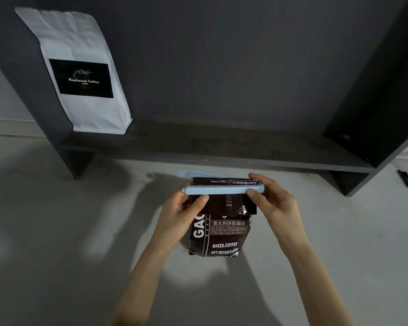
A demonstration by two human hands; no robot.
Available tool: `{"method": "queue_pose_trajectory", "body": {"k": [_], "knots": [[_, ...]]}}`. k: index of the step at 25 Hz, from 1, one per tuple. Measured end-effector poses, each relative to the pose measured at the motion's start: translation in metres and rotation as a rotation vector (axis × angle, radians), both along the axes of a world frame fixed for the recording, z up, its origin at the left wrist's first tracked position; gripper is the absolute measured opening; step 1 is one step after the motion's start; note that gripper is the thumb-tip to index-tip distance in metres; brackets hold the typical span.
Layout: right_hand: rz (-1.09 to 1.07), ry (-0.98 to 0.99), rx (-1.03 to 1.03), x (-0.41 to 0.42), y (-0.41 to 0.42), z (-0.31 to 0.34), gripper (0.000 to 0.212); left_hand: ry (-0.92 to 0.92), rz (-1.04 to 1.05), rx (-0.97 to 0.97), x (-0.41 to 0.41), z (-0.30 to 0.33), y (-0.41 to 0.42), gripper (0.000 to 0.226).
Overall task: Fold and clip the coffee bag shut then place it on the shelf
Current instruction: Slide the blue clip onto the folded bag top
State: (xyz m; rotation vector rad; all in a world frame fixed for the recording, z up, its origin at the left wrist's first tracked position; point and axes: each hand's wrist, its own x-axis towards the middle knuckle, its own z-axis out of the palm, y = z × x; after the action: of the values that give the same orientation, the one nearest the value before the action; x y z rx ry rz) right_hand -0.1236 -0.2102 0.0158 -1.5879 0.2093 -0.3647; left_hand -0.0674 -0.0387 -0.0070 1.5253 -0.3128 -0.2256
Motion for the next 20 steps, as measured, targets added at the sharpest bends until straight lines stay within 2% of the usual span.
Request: {"method": "queue_pose_trajectory", "body": {"k": [20], "knots": [[-0.027,0.013,-0.072,0.002,-0.0017,-0.0043,0.022,-0.022,-0.006,0.045,-0.0007,0.0017,0.0012,0.02]]}}
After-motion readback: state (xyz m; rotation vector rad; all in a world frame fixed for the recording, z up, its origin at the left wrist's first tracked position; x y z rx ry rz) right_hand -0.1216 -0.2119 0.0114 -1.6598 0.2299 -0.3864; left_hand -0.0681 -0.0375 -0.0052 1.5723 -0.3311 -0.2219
